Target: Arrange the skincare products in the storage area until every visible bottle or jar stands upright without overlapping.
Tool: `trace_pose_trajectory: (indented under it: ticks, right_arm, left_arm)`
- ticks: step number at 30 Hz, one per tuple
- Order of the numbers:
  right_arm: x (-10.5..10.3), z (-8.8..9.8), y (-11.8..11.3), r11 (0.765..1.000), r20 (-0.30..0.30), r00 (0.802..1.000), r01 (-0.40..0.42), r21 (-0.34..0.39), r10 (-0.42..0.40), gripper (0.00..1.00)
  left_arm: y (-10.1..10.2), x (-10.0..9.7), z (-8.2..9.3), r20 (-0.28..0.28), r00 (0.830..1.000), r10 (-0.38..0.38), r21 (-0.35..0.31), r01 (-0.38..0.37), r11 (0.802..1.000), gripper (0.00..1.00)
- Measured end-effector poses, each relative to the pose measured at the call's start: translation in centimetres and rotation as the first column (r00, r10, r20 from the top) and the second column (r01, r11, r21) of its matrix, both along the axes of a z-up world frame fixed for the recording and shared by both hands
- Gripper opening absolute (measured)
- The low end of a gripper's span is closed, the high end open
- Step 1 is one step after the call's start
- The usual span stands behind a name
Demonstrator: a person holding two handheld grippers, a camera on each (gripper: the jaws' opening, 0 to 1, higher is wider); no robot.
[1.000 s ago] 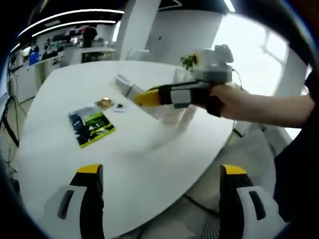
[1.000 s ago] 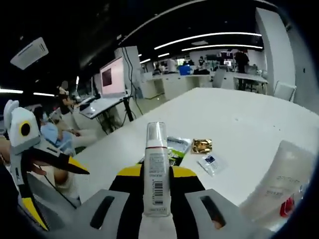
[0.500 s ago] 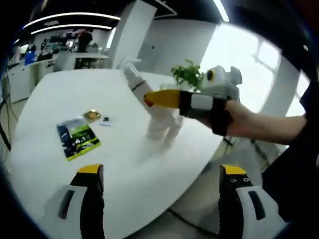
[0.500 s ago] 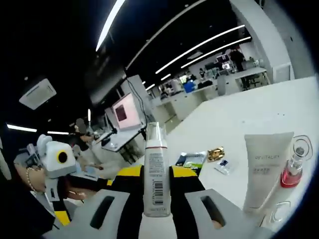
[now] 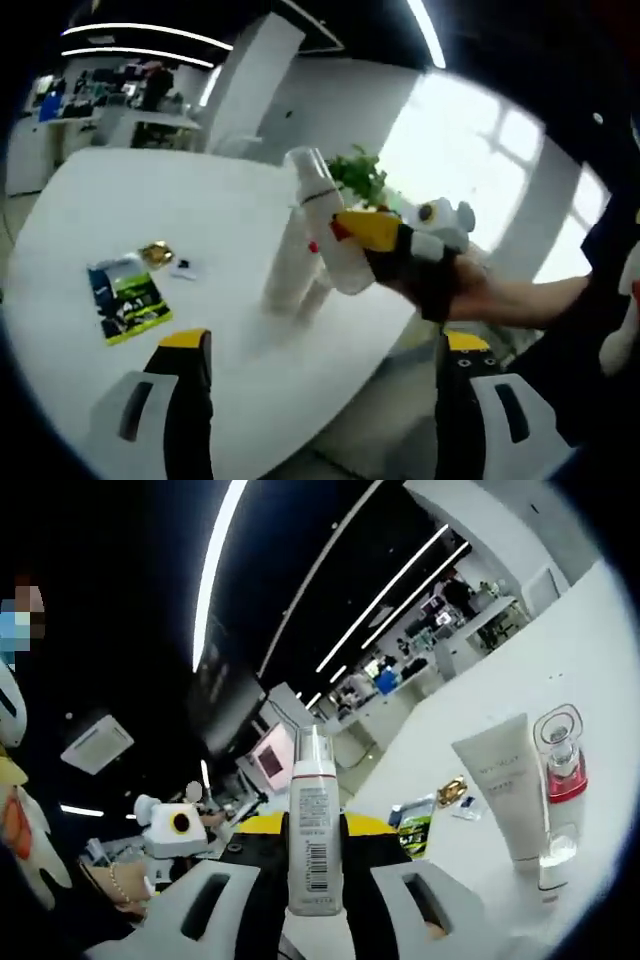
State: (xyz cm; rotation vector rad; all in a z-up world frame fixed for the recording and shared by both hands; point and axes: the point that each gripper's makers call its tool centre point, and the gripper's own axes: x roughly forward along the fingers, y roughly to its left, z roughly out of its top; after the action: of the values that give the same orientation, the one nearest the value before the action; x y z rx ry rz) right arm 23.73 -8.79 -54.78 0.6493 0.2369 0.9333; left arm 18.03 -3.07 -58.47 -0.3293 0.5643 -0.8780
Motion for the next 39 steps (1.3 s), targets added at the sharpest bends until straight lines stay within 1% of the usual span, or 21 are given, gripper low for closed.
trace_pose_trajectory:
  ticks: [1,2,3,4,5,6,9,10,15,18,21,22,23,27,28,29,30,35,37,38,39]
  right_arm:
    - [-0.2,0.3,-0.2,1.0,0.008,1.0,-0.004,0.019,0.004,0.19]
    - [-0.6,0.9,-0.3,0.998,0.026,0.999,-0.023,0.05,0.022,0.19]
    - [-0.9,1.2,-0.5,0.997,0.033,0.999,-0.031,0.068,0.029,0.19]
    - [-1.2,1.6,-0.6,0.995,0.036,0.999,-0.041,0.086,0.038,0.19]
    - [-1.7,2.0,-0.6,0.991,0.044,0.997,-0.067,0.113,0.062,0.19]
    - [-2.0,2.1,-0.7,0.989,0.046,0.996,-0.078,0.126,0.072,0.19]
    - [-2.8,2.2,-0.8,0.984,0.052,0.994,-0.108,0.144,0.101,0.19]
    - [-3.1,2.3,-0.7,0.982,0.055,0.992,-0.118,0.147,0.111,0.19]
    - [-4.7,3.1,-0.1,0.961,0.078,0.979,-0.201,0.188,0.189,0.19]
    - [-5.5,3.4,0.1,0.949,0.088,0.969,-0.243,0.202,0.229,0.19]
    - [-6.5,3.7,0.5,0.93,0.1,0.954,-0.298,0.214,0.283,0.19]
    - [-6.6,3.7,0.5,0.929,0.105,0.952,-0.305,0.211,0.289,0.19]
    - [-7.0,3.8,0.6,0.921,0.112,0.945,-0.325,0.212,0.308,0.19]
    - [-7.8,4.0,0.9,0.905,0.128,0.927,-0.372,0.208,0.352,0.19]
    - [-7.8,4.0,1.0,0.902,0.13,0.924,-0.38,0.206,0.359,0.19]
    - [-8.0,4.1,1.1,0.897,0.133,0.92,-0.39,0.208,0.369,0.19]
    - [-7.9,4.1,1.1,0.896,0.134,0.919,-0.393,0.207,0.371,0.19]
    - [-7.9,4.5,1.2,0.889,0.149,0.912,-0.407,0.21,0.382,0.19]
    - [-7.8,4.5,1.3,0.888,0.151,0.91,-0.412,0.204,0.387,0.19]
    - [-7.8,4.6,1.3,0.887,0.155,0.908,-0.415,0.201,0.39,0.19]
    - [-7.6,4.6,1.3,0.888,0.153,0.909,-0.412,0.205,0.387,0.19]
  left_arm:
    - [0.0,0.1,0.2,-0.008,1.0,0.008,-0.024,-0.008,1.0,0.83]
    - [-0.1,0.4,0.7,-0.012,1.0,0.018,-0.069,-0.018,0.997,0.84]
    - [-0.2,0.5,1.1,-0.008,1.0,0.016,-0.088,-0.016,0.996,0.83]
    - [-0.4,0.6,1.7,-0.002,1.0,0.014,-0.125,-0.015,0.992,0.83]
    - [-0.6,0.6,2.2,-0.001,1.0,0.01,-0.15,-0.01,0.989,0.82]
    - [-0.8,0.5,2.6,-0.001,1.0,0.001,-0.174,-0.001,0.985,0.82]
    - [-1.3,0.9,4.5,0.005,1.0,0.012,-0.273,-0.01,0.962,0.79]
    - [-1.4,1.0,4.9,0.011,1.0,0.011,-0.29,-0.007,0.957,0.78]
    - [-2.6,0.7,6.4,0.049,0.998,-0.04,-0.301,0.053,0.952,0.72]
    - [-3.1,0.6,7.3,0.065,0.996,-0.064,-0.317,0.082,0.945,0.66]
    - [-3.4,0.6,7.8,0.078,0.994,-0.076,-0.316,0.097,0.944,0.57]
    - [-3.6,0.4,7.6,0.101,0.99,-0.103,-0.269,0.127,0.955,0.53]
    - [-3.7,0.3,7.6,0.112,0.987,-0.119,-0.249,0.144,0.958,0.49]
    - [-4.4,-0.2,9.0,0.135,0.978,-0.156,-0.269,0.188,0.945,0.36]
    - [-4.4,-0.2,9.3,0.144,0.977,-0.158,-0.272,0.193,0.943,0.31]
    - [-4.5,-0.4,9.7,0.16,0.973,-0.166,-0.272,0.205,0.94,0.28]
    - [-4.7,-0.5,9.9,0.162,0.972,-0.173,-0.277,0.213,0.937,0.26]
    - [-5.2,-1.0,10.2,0.168,0.966,-0.199,-0.265,0.238,0.934,0.21]
    - [-5.3,-1.1,10.5,0.181,0.963,-0.199,-0.259,0.242,0.935,0.18]
    - [-5.1,-0.2,10.7,0.216,0.965,-0.151,-0.236,0.201,0.951,0.2]
    - [-5.2,-0.5,11.0,0.214,0.964,-0.16,-0.244,0.211,0.946,0.2]
